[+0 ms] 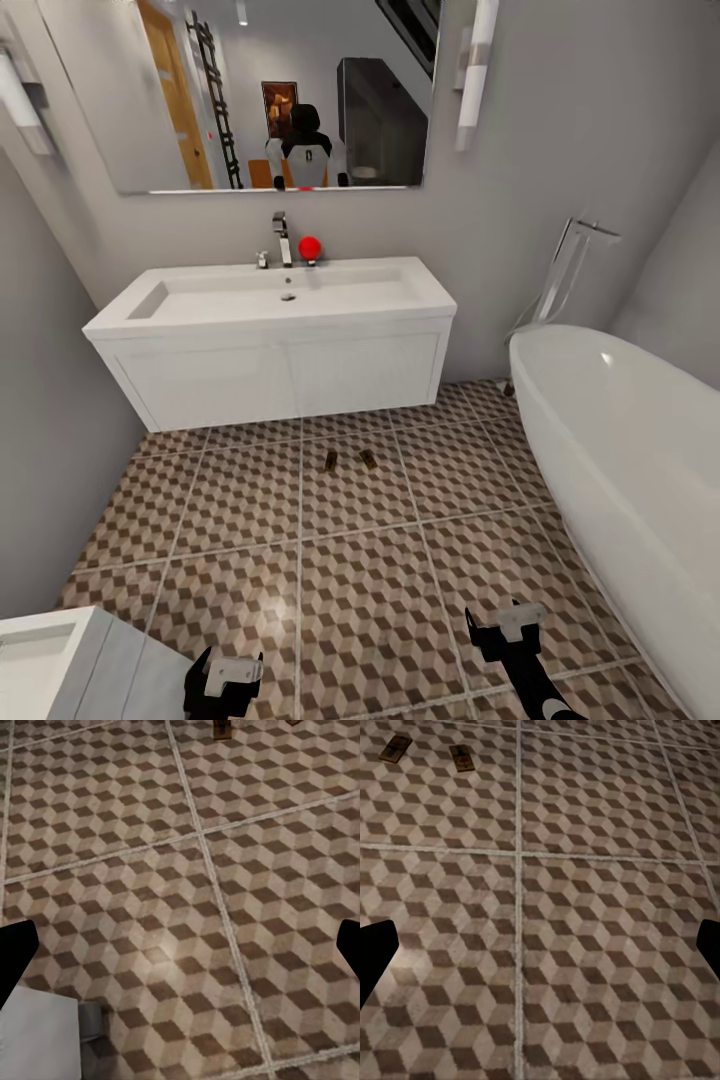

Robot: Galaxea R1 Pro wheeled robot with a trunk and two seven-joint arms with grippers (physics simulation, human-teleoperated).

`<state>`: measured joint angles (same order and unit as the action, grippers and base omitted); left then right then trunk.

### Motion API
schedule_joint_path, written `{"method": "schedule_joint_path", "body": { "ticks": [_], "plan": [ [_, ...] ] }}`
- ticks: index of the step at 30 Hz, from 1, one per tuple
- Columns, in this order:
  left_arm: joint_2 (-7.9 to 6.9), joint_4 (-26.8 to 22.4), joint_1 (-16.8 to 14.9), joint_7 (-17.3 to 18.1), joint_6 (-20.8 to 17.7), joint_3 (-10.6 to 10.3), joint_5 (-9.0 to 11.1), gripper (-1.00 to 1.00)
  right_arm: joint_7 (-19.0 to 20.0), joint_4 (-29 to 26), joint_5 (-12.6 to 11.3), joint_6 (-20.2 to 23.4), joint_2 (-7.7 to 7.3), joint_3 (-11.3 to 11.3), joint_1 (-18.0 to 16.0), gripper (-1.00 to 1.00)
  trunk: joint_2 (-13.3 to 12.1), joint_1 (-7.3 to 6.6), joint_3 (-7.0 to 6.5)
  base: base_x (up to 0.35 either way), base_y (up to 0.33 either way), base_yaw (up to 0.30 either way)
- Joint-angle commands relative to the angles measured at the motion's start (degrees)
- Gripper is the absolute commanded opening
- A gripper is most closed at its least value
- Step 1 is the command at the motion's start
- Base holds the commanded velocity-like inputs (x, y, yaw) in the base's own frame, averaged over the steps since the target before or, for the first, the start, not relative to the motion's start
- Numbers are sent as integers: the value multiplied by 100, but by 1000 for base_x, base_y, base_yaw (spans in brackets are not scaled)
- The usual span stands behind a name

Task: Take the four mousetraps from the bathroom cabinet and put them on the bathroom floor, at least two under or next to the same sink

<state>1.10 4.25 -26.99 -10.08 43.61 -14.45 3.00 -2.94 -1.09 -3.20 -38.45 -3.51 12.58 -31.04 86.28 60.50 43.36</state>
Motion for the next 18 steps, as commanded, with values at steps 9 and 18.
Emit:
{"method": "schedule_joint_path", "body": {
  "ticks": [9,18],
  "plan": [
    [4,23,-9,-20,34,-49,27,100,-16,3,-31,-13,1,51,1,100,-360,-199,-158,0,0,0],
    [4,23,16,-20,34,-49,27,100,-14,3,-31,-13,6,51,0,100,-721,-396,-319,0,0,0]
  ]
}}
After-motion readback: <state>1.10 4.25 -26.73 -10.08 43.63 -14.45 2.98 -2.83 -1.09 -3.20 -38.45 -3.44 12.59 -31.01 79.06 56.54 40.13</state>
